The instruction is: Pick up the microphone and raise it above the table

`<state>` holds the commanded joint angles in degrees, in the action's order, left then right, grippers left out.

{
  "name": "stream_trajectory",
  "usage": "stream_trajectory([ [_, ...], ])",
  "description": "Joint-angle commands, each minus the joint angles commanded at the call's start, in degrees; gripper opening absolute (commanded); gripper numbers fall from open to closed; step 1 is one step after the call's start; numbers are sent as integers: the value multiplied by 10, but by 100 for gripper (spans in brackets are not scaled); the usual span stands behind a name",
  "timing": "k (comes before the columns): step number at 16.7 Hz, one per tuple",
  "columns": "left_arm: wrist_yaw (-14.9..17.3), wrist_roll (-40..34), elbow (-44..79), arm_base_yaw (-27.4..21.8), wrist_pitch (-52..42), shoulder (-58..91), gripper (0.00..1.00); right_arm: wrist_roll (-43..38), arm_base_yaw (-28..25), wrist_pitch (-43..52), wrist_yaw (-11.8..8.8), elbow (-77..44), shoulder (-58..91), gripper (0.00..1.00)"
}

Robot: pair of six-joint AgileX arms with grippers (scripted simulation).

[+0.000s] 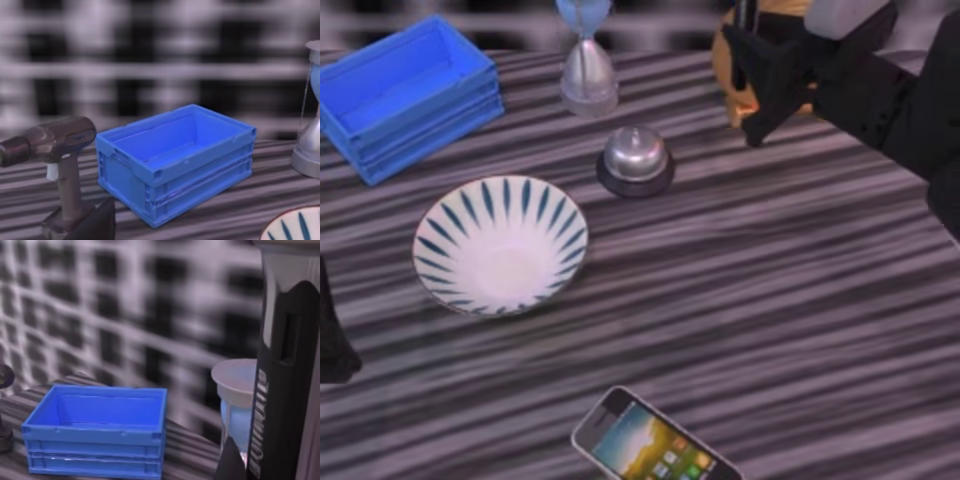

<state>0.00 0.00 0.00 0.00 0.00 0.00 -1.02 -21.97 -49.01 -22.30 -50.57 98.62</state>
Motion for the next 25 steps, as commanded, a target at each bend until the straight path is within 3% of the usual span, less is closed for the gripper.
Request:
stream_trajectory([
  [5,0,0,0,0,0,0,100,-1,-99,27,96,31,-73,0],
  [8,0,0,0,0,0,0,100,-2,-138,38,133,42,-103,0],
  [19,1,0,1,0,0,1,100,-2,-140,38,134,42,-104,0],
  [22,32,0,30,-12,22,38,100,-2,-140,38,134,42,-104,0],
  [25,97,1,91,-34,66,130,100,-2,-140,38,134,42,-104,0],
])
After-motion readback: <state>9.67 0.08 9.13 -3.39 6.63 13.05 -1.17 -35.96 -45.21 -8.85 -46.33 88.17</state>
